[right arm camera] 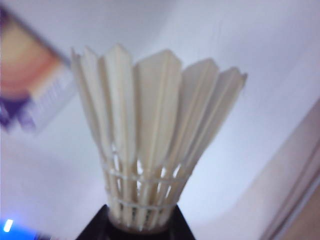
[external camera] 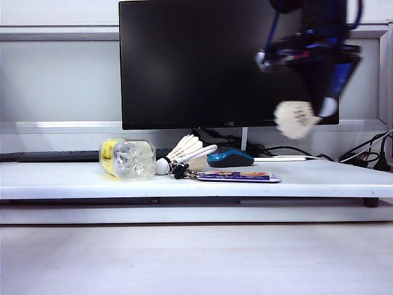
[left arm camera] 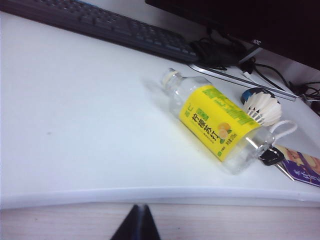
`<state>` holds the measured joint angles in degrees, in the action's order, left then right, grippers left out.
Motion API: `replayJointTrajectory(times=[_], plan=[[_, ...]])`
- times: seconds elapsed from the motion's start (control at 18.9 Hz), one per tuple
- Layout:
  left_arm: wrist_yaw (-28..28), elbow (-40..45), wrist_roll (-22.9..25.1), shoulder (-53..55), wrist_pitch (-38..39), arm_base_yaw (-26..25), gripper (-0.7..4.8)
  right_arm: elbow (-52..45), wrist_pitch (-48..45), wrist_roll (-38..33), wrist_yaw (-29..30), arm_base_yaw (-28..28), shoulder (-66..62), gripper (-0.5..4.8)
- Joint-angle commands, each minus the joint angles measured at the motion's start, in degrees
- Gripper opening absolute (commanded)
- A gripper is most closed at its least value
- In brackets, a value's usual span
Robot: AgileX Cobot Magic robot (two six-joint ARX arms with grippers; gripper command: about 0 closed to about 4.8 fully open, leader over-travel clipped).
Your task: Stack the badminton balls on the table vertically.
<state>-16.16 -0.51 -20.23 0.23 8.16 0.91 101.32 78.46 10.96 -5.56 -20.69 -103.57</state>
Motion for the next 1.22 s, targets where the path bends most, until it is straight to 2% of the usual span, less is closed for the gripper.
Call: replayJointTrajectory(times=[0.05, 0.16, 0.42, 0.53, 0.69, 0.79, 0.95, 1.11, 1.22], plan=[[-1.38, 0.09, -0.13, -0.17, 0.94, 0.09, -0.05, 0.15, 0.90, -0.09, 5.11, 1.29, 0.28, 0.81], [-2.32, 0.07, -0.11, -0.17, 0.94, 0.09, -0.05, 0.13, 0.90, -0.09, 9.16, 2.14, 0.11, 0.81], [-3.58, 0.04, -0.13, -0.17, 0.92, 0.09, -0.05, 0.09, -1.46, -0.02, 7.91, 2.16, -1.25, 0.81], [-3.63, 0.04, -0.15, -0.17, 0.92, 0.09, -0.06, 0.09, -4.76, -0.44, 11.17, 2.16, -2.01, 0.80], [-3.61, 0.04, -1.46, -0.17, 0.92, 0.09, -0.05, 0.11, -7.85, -2.10, 19.87, 2.71, -3.43, 0.81], [-3.80, 0.04, -1.62, -0.17, 0.92, 0.09, -0.05, 0.09, -8.22, -4.11, 22.53, 3.26, -4.48, 0.81], [-4.68, 0.04, -1.64, -0.17, 0.83, 0.09, -0.05, 0.09, -10.80, -9.81, 28.61, 5.81, -7.23, 0.81], [-4.70, 0.04, -1.66, -0.17, 0.83, 0.09, -0.05, 0.00, -18.78, -20.61, 35.69, 9.01, -8.74, 0.81], [-4.70, 0.04, -1.66, -0.17, 0.83, 0.09, -0.05, -0.02, -22.60, -25.92, 35.95, 9.62, -8.76, 0.81]])
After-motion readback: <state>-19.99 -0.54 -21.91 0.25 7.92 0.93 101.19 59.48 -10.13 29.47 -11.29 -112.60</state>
